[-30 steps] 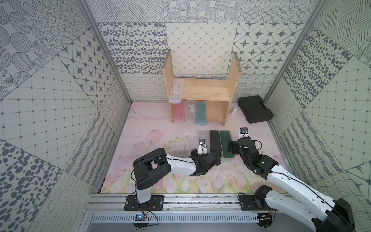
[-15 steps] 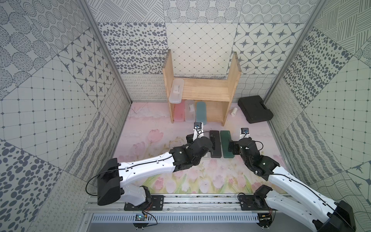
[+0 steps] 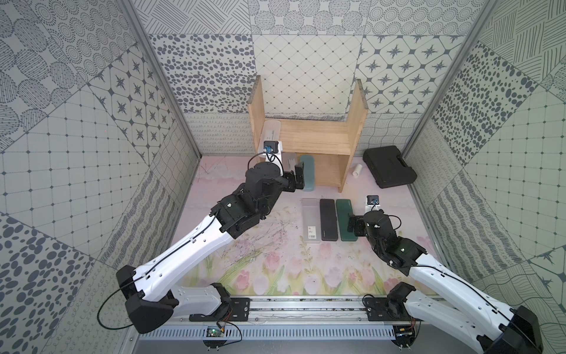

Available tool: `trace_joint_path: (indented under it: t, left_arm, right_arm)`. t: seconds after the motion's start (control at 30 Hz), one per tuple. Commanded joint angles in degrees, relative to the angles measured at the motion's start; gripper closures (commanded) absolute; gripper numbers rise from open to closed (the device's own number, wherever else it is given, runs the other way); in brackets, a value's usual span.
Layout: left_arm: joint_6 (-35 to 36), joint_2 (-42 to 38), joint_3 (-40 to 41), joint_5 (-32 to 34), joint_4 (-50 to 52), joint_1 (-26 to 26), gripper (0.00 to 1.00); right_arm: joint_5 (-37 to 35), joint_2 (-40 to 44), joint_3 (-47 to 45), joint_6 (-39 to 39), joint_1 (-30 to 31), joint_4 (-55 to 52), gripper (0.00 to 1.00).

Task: Remove the pencil cases from the shelf
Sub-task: Pick up the pencil case from the shelf.

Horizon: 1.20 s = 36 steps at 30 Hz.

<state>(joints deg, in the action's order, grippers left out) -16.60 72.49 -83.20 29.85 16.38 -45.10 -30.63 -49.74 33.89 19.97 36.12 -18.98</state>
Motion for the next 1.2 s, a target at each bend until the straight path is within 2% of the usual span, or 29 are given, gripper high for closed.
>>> trace_joint_path:
  t: [0.0, 0.37, 0.53, 0.73, 0.97, 1.17]
  left_arm:
    - [7.10, 1.21, -6.04, -12.33, 3.03, 6.38, 0.01]
    - [1.93, 10.50, -16.62, -29.61, 10.72, 24.42, 0.01]
    - [-0.09, 14.60, -17.79, -33.62, 11.19, 28.77, 0.01]
    - [-0.45, 18.03, -17.96, -33.49, 11.22, 30.23, 0.00]
    - [1.11, 21.79, -17.89, -27.25, 11.79, 30.27, 0.00]
    - [1.83, 23.76, -17.30, -25.64, 11.06, 30.24, 0.01]
  right_arm:
    - [0.34, 0.26, -0.58, -0.10, -0.26, 2.31, 0.02]
    - [0.67, 0.26, -0.49, -0.05, -0.30, 2.29, 0.02]
    - [0.75, -0.01, -0.49, -0.10, -0.26, 2.30, 0.02]
    - [0.87, -0.08, -0.49, -0.10, -0.26, 2.35, 0.02]
    - [0.97, -0.16, -0.49, -0.10, -0.27, 2.29, 0.02]
    - [1.00, -0.46, -0.36, -0.04, -0.26, 2.29, 0.02]
